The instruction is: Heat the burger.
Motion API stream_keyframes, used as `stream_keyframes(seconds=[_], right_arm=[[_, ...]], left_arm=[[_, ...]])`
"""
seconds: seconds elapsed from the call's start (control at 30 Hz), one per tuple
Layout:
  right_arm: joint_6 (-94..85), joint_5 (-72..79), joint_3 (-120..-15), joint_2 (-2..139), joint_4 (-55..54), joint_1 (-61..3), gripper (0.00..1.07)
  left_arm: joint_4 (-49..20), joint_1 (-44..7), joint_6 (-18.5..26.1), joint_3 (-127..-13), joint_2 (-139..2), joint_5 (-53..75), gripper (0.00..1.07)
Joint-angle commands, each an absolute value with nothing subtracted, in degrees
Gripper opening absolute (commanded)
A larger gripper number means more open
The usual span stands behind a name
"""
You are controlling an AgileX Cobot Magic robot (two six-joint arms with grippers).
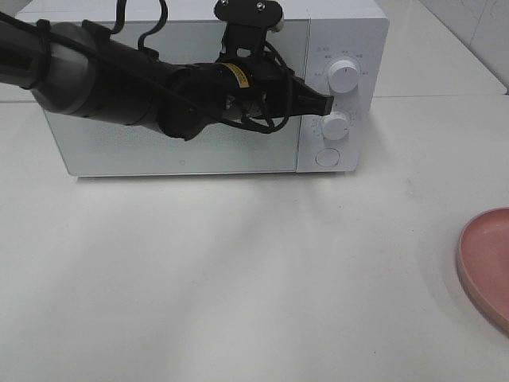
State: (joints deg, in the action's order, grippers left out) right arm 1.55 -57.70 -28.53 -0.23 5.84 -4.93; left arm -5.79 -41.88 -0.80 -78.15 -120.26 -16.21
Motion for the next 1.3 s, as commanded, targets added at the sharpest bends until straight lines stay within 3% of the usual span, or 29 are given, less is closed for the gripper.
stream_keyframes(seconds=[0.03,0.23,0.27,0.3,0.33,0.37,0.4,0.43,0.47,0.5,0.53,0.6,0.67,0.87,1.3], right_arm=[[1.26,-56.89,-28.71,-1.83,6.13,-4.7,0.76],[1.26,-56.89,-28.71,-1.83,6.13,-4.7,0.76],[1.26,-56.89,-28.71,-1.83,6.13,-4.7,0.76],[1.26,-56.89,-28.71,-1.83,6.13,-4.7,0.76],[1.26,-56.89,-28.71,-1.83,6.13,-4.7,0.76],[1.26,-56.89,-28.71,-1.83,6.13,-4.7,0.76],[1.26,-56.89,-28.71,-1.83,6.13,-4.7,0.76],[1.26,-56.89,-28.71,-1.83,6.13,-4.7,0.76],[1.26,-56.89,-28.71,-1.83,6.13,-4.7,0.76],[1.26,-56.89,-28.71,-1.83,6.13,-4.7,0.76],[1.26,-56.89,-28.71,-1.83,6.13,-4.7,0.76],[1.26,-56.89,-28.71,-1.83,6.13,-4.7,0.76],[1.26,-56.89,-28.71,-1.83,6.13,-4.7,0.76],[1.26,-56.89,-28.71,-1.83,6.13,-4.7,0.76],[1.26,-56.89,-28.71,-1.83,6.13,-4.7,0.76]], left_arm=[[-7.73,-41.54,-0.97,-79.3,-117.63,-10.31,0.0],[-7.85,-42.86,-0.97,-79.18,-115.45,-3.32,0.0],[-8.14,-43.54,-0.97,-79.18,-114.48,0.63,0.07],[-8.14,-44.12,-0.97,-79.18,-113.67,5.16,0.24],[-8.14,-44.12,-0.97,-79.18,-113.67,5.16,0.24],[-8.14,-44.23,-0.97,-79.18,-113.1,7.1,0.38],[-8.19,-44.58,-1.15,-79.18,-112.13,12.26,0.67],[-8.19,-44.58,-1.15,-79.18,-112.13,12.26,0.67],[-8.54,-44.75,-1.6,-79.18,-111.5,15.47,0.83],[-8.54,-44.75,-1.6,-79.18,-111.5,15.47,0.83],[-10.14,-44.75,-2.69,-79.24,-110.24,21.31,1.02],[-11.29,-44.75,-2.75,-79.24,-109.72,24.47,1.01],[-14.27,-44.75,-2.75,-79.24,-107.66,35.64,1.0],[-15.13,-44.75,-2.75,-79.3,-105.14,47.38,1.0],[-12.32,-44.52,-2.81,-79.3,-100.1,62.22,1.0]])
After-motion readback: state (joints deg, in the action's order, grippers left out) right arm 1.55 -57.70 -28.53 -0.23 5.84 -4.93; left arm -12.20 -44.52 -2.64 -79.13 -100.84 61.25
